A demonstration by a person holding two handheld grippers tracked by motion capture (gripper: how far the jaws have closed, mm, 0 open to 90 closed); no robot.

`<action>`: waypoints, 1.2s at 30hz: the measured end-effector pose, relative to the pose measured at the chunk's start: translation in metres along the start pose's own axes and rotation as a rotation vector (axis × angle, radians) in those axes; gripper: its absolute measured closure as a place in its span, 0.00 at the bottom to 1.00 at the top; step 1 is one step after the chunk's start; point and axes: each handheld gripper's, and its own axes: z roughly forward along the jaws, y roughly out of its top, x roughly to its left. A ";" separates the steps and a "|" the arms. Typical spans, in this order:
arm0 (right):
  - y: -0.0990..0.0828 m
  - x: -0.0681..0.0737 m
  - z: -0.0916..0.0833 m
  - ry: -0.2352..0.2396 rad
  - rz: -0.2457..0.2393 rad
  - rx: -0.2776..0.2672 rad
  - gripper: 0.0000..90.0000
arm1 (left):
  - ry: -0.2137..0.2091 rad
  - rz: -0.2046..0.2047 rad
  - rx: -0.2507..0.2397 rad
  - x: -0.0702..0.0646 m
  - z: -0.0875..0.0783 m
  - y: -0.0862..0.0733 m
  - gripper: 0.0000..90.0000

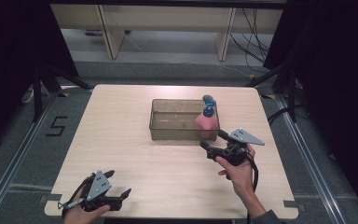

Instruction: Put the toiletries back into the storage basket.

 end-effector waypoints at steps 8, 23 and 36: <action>-0.001 0.003 0.000 0.018 0.004 -0.006 0.17 | -0.007 0.009 0.003 -0.001 -0.001 -0.001 0.16; -0.008 0.007 -0.009 0.031 -0.013 -0.005 0.17 | -0.014 0.002 -0.005 -0.001 -0.002 -0.001 0.16; -0.012 0.009 -0.015 0.037 -0.015 -0.006 0.17 | -0.012 0.009 0.001 -0.001 -0.003 -0.001 0.16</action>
